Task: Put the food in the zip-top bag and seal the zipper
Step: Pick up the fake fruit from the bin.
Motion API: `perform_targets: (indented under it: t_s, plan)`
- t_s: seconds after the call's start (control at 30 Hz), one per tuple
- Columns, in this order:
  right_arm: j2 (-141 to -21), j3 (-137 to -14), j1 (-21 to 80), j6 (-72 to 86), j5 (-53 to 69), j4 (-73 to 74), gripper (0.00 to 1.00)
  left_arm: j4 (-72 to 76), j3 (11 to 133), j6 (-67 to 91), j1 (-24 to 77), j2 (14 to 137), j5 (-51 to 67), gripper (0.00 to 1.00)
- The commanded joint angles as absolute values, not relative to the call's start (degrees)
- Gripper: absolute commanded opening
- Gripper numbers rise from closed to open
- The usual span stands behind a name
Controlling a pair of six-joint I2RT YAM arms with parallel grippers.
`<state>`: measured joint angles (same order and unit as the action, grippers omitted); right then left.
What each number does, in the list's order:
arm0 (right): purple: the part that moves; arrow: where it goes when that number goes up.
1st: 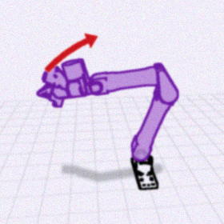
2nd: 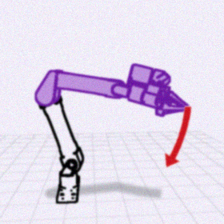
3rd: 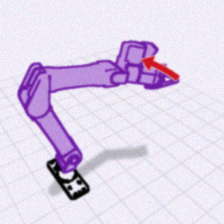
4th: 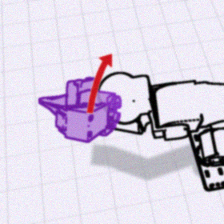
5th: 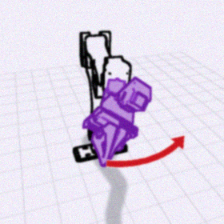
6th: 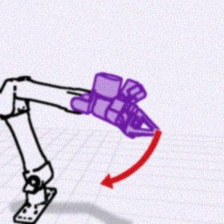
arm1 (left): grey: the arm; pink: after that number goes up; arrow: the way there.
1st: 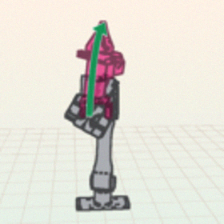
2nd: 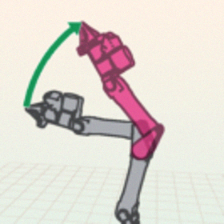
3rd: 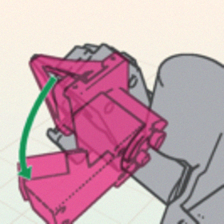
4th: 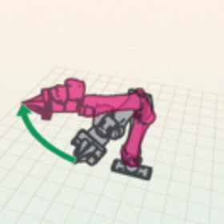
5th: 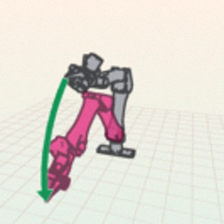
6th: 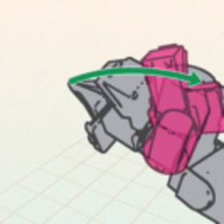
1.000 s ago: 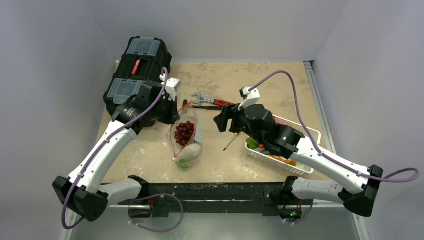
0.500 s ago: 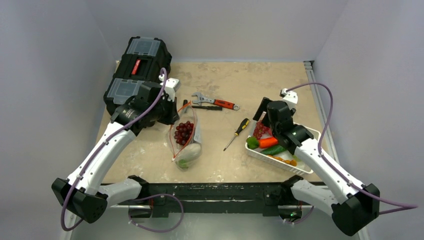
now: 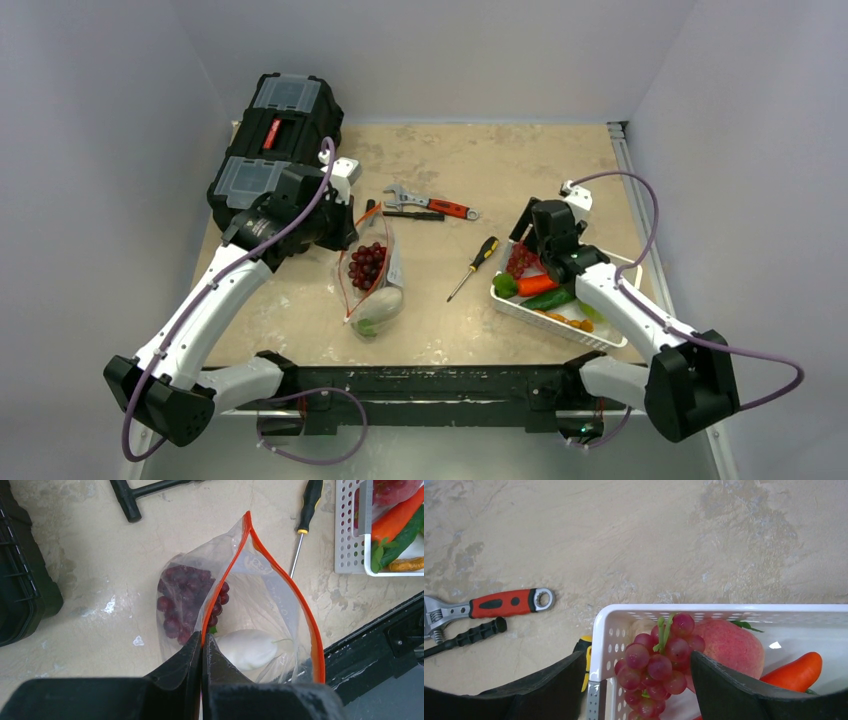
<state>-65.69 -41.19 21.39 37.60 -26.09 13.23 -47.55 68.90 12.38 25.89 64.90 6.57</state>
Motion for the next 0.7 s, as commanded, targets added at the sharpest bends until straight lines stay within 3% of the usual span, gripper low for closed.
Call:
perform_targets:
  t_s: [0.0, 0.43, 0.67]
  plan:
    - [-66.94, -39.95, 20.68, 38.49, -27.04, 7.59, 0.75, -45.9, 68.97, 11.25, 25.57, 63.73, 5.86, 0.0]
    - [-70.55, -36.88, 19.34, 39.7, -28.55, 3.4, 0.66, -46.04, 69.04, 11.07, 25.58, 63.63, 5.93, 0.0]
    - [-71.45, -35.95, 19.18, 40.08, -27.93, 2.63, 0.46, -45.97, 68.91, 11.01, 25.54, 63.7, 5.65, 0.0]
